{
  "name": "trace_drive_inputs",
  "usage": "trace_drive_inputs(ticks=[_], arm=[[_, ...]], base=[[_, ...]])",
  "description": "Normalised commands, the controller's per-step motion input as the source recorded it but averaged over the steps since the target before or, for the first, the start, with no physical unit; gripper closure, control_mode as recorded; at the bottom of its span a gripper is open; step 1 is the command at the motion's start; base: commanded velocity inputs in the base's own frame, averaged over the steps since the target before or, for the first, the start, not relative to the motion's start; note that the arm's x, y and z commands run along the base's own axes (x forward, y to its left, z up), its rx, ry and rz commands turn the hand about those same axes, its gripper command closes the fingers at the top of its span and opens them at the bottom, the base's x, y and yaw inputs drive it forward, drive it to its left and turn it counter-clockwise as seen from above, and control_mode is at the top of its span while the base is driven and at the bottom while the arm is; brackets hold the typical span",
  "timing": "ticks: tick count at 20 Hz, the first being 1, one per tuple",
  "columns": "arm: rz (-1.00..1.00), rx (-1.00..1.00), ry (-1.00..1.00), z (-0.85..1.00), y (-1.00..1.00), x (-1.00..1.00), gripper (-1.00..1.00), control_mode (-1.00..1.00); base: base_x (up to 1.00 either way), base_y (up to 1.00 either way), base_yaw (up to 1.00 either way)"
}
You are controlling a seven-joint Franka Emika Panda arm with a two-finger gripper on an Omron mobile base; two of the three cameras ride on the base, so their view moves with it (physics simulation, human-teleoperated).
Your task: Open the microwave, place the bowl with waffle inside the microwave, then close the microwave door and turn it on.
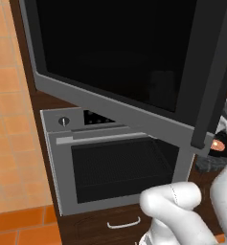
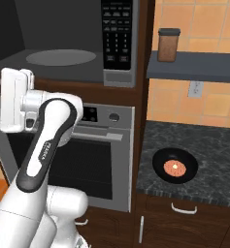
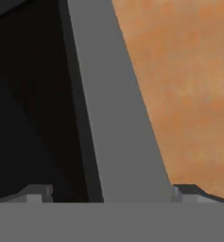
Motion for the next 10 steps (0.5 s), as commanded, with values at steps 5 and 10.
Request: trace_drive_inputs(ticks=[5, 10], arm=[[0.25, -0.08, 0.35, 0.0, 1.0, 0.0, -1.0, -1.0], [0.22, -0.15, 0.32, 0.0, 1.0, -0.04, -1.0, -1.0]], base=[[0.0, 0.0, 0.0], [0.0, 0.0, 0.0]])
